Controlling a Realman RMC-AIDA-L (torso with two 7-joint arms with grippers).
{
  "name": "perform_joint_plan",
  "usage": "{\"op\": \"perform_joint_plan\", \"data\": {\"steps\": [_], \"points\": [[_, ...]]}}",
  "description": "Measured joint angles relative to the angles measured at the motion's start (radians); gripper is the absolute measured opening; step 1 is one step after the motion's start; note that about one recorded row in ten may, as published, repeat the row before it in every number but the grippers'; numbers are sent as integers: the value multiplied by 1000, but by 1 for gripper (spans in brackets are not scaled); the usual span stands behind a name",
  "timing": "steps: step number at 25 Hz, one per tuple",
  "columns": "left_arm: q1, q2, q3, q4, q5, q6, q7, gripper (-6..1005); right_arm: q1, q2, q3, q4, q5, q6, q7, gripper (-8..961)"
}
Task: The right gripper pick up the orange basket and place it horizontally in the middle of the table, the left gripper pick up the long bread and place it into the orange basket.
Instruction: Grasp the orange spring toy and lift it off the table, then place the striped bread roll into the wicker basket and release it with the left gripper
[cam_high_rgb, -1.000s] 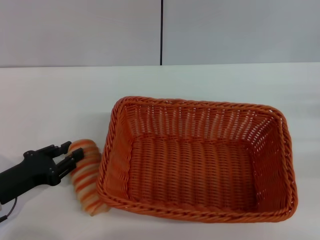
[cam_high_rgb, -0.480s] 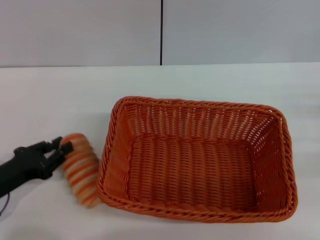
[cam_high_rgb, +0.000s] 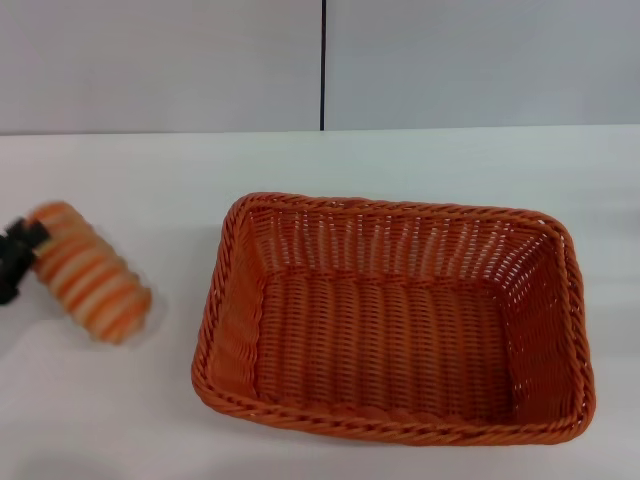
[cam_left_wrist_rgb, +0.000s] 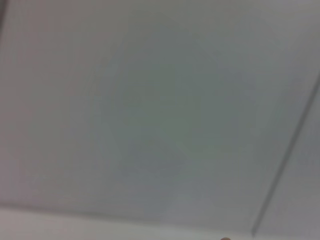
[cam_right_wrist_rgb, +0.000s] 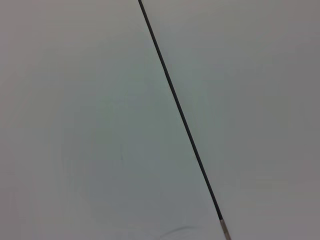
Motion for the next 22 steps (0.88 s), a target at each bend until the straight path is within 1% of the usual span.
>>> {"op": "perform_joint_plan", "data": {"steps": [1,2,3,4,6,10,11,12,14,15,16,17,18,19,20,21,22], "points": [[0,0,0,0,0,0,0,225,0,0,0,0,0,0,0,376],[-2,0,-48,0,0,33,-1,217,1,1,1,0,0,0,0,376],[-5,0,-74,-1,0,56,-4,207,3,1,1,0,1,1,1,376],[-5,0,-74,-1,0,56,-4,196,4,2,1,0,1,1,1,376],[-31,0,-153,-5,-2,143,-22,175,7,2,1,0,2,1,1,376],[-40,-1,-167,-6,-2,159,-24,172,15,2,1,4,3,2,2,376],[-79,-8,-205,-8,-4,217,-29,171,17,2,0,4,3,2,2,376],[-110,-14,-201,-10,-3,235,-37,170,19,2,0,5,3,2,2,376],[-110,-14,-201,-10,-3,235,-37,169,20,3,-1,5,3,3,2,376],[-142,-18,-175,-17,2,248,-48,168,21,4,-1,5,3,3,2,376],[-142,-18,-175,-17,2,248,-48,167,21,5,-1,6,3,3,2,376],[-196,-20,-66,-41,7,254,-56,167,21,5,0,8,3,3,2,376],[-225,-21,19,-47,8,252,-55,166,21,6,4,12,3,3,2,376],[-225,-21,19,-47,8,252,-55,165,21,6,4,12,3,3,2,377],[-264,-22,166,-49,8,245,-50,164,21,6,6,13,3,3,2,377],[-280,-23,229,-50,8,240,-47,164,21,6,8,14,3,3,3,377],[-288,-24,270,-49,8,236,-46,163,21,6,8,14,3,3,3,377]]}}
